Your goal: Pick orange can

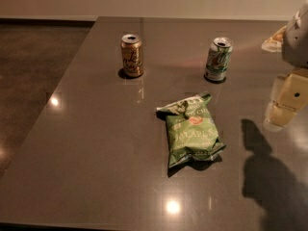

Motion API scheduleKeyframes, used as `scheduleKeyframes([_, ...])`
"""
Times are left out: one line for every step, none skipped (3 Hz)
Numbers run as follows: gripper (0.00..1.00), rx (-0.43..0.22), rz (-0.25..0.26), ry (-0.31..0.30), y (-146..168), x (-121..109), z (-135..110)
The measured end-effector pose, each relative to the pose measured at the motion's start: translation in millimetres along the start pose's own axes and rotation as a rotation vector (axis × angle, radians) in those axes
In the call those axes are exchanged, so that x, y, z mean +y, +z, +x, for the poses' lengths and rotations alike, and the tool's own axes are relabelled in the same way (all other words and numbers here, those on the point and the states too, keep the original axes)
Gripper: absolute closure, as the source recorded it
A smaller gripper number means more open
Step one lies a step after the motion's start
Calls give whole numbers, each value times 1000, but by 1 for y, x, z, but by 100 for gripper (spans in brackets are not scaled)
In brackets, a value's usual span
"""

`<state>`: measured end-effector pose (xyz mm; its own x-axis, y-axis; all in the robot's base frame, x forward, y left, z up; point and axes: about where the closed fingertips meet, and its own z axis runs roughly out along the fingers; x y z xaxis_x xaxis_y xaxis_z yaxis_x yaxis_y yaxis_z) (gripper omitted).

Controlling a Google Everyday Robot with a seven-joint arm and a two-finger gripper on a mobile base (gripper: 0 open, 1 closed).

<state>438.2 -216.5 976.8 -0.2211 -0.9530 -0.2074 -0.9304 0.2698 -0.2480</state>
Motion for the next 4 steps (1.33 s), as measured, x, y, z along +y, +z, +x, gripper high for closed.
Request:
scheduleKeyframes([0,0,0,0,0,0,0])
scheduleKeyframes([0,-21,-11,19,6,-11,-12])
scheduleKeyframes([0,-53,-10,53,30,-42,-46])
scheduleKeyframes([0,-67,3,82,49,-63,-68])
